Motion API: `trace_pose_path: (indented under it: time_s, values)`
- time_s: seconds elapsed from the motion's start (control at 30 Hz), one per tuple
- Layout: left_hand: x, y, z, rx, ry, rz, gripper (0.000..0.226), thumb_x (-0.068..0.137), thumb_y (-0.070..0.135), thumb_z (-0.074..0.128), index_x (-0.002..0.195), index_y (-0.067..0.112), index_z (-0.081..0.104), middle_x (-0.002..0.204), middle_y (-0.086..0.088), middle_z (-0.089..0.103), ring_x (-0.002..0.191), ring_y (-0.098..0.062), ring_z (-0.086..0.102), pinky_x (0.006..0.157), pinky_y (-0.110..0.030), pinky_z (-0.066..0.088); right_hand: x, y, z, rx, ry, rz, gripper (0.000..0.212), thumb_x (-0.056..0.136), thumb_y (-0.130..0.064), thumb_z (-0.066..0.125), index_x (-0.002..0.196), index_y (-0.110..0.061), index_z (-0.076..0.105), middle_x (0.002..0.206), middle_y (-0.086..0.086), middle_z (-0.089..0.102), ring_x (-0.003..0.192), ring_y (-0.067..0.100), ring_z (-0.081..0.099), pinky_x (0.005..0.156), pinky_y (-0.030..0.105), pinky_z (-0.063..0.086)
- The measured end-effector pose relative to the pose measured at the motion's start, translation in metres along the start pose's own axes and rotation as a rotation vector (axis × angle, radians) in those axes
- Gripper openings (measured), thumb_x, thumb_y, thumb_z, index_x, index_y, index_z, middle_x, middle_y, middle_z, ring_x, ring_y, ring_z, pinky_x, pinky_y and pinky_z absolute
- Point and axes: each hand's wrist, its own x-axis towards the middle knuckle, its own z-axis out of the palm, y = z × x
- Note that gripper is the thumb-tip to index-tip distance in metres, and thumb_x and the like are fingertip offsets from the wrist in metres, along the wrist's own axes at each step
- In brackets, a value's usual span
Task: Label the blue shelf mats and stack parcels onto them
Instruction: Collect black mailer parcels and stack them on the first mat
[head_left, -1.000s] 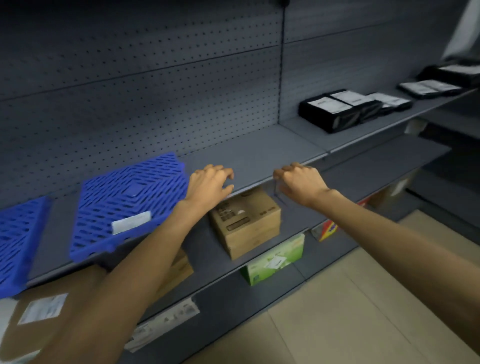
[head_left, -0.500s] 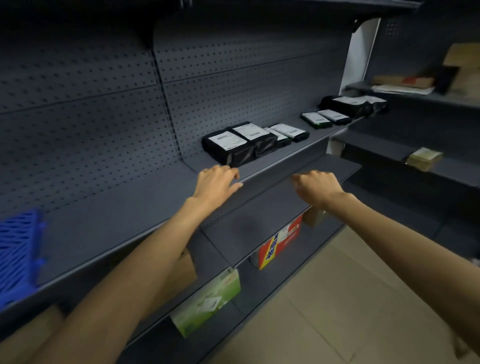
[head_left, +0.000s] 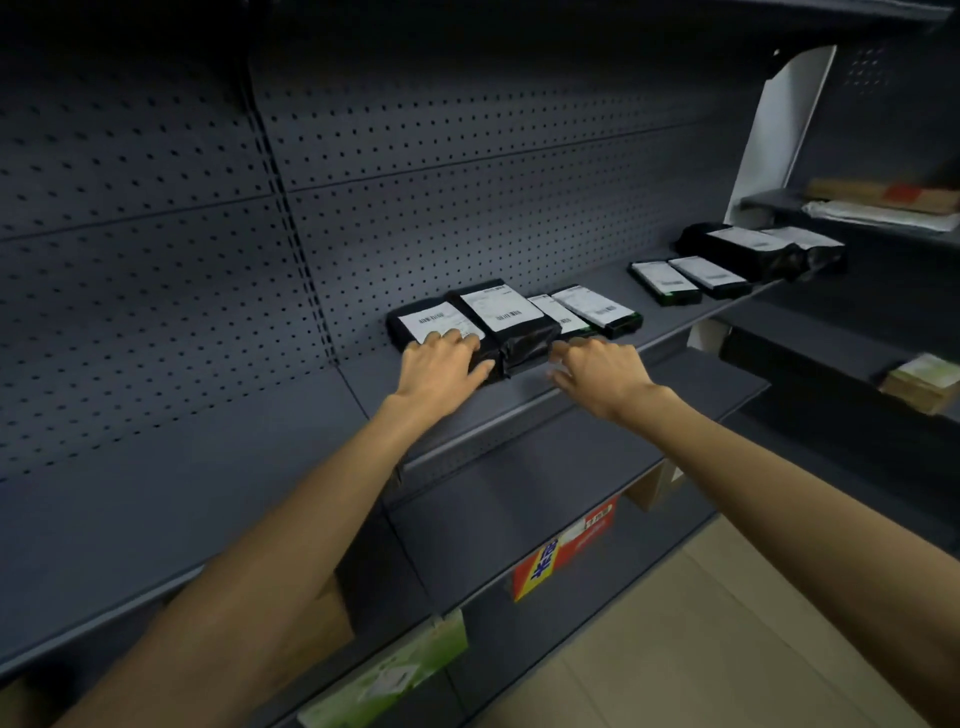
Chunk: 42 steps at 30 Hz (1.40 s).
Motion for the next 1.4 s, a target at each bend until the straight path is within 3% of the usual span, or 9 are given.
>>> trace_pose_path:
  time_s: [0.23,0.33,0.47,0.53,0.67,0.8,1.03,1.17,1.4]
  values:
    - [0.087,0.000,0.037,-0.038,-0.136,-0.190,0.055,0.100,0.056,0.036,0.135,0.018,0.052,0.133,-0.011,0.058,0.122,-0.036,0.052,0.090,-0.048,0.046,0.094,0.019,0.022,0.102,-0.099,0.055,0.043,0.100,-0.044,0.043,0.134,-0.017,0.045,0.131,0.011,0.053,0.123,0.034,0.048,0.091,0.047,0.047]
    - [0.097,0.004,0.054,-0.080,-0.286,-0.301,0.063,0.099,0.063,0.028,0.141,0.020,0.048,0.141,-0.014,0.051,0.125,-0.041,0.047,0.097,-0.049,0.043,0.114,0.019,0.046,0.156,-0.150,0.072,0.048,0.100,-0.046,0.041,0.139,-0.019,0.040,0.143,0.010,0.043,0.133,0.035,0.036,0.102,0.050,0.039]
    - [0.091,0.010,0.071,-0.116,-0.254,-0.429,0.068,0.098,0.065,0.017,0.144,0.023,0.045,0.147,-0.010,0.045,0.130,-0.045,0.039,0.103,-0.055,0.039,0.135,0.017,0.086,0.342,-0.208,0.134,0.060,0.099,-0.058,0.032,0.150,-0.026,0.025,0.163,0.004,0.007,0.147,0.043,0.001,0.115,0.060,0.017]
    - [0.090,0.015,0.077,-0.118,-0.243,-0.461,0.067,0.098,0.064,0.015,0.145,0.026,0.043,0.149,-0.008,0.043,0.134,-0.045,0.035,0.107,-0.060,0.033,0.142,0.016,0.103,0.418,-0.237,0.156,0.066,0.096,-0.065,0.028,0.151,-0.030,0.021,0.164,0.003,0.002,0.147,0.046,-0.006,0.116,0.062,0.010]
    - [0.091,0.022,0.082,-0.178,-0.198,-0.584,0.071,0.095,0.069,0.012,0.148,0.030,0.039,0.158,0.001,0.032,0.146,-0.041,0.020,0.114,-0.067,0.011,0.156,0.019,0.115,0.394,-0.153,0.111,0.080,0.086,-0.077,0.031,0.146,-0.025,0.027,0.164,0.005,0.007,0.147,0.047,-0.003,0.115,0.065,0.003]
    - [0.085,0.035,0.088,-0.187,-0.200,-0.730,0.073,0.091,0.075,0.011,0.149,0.034,0.030,0.163,0.007,0.018,0.149,-0.045,0.001,0.113,-0.070,-0.006,0.166,0.031,0.111,0.390,-0.276,0.039,0.094,0.078,-0.084,0.037,0.150,-0.025,0.018,0.164,0.005,-0.002,0.147,0.045,0.000,0.114,0.065,0.001]
    - [0.080,0.041,0.081,-0.220,-0.336,-0.961,0.091,0.076,0.090,0.029,0.153,0.048,0.002,0.165,0.009,-0.010,0.146,-0.046,-0.019,0.113,-0.068,-0.003,0.180,0.044,0.097,0.418,-0.430,-0.103,0.099,0.076,-0.069,0.058,0.154,-0.031,0.010,0.164,0.007,-0.009,0.144,0.046,0.007,0.113,0.061,0.013]
    - [0.078,0.052,0.078,-0.165,-0.351,-1.035,0.098,0.075,0.077,0.056,0.152,0.051,0.001,0.164,0.004,-0.005,0.142,-0.047,0.009,0.111,-0.061,0.019,0.176,0.048,0.102,0.460,-0.404,-0.141,0.097,0.073,-0.062,0.065,0.153,-0.033,0.016,0.164,0.001,-0.004,0.143,0.046,0.011,0.110,0.061,0.020]
    - [0.057,0.072,0.076,-0.039,0.048,-1.082,0.072,0.078,0.062,0.058,0.144,0.044,0.034,0.144,0.000,0.031,0.117,-0.041,0.040,0.097,-0.051,0.034,0.167,0.053,0.105,0.526,-0.176,-0.221,0.086,0.065,-0.060,0.066,0.143,-0.039,0.038,0.158,-0.007,0.021,0.135,0.042,0.029,0.104,0.058,0.032]
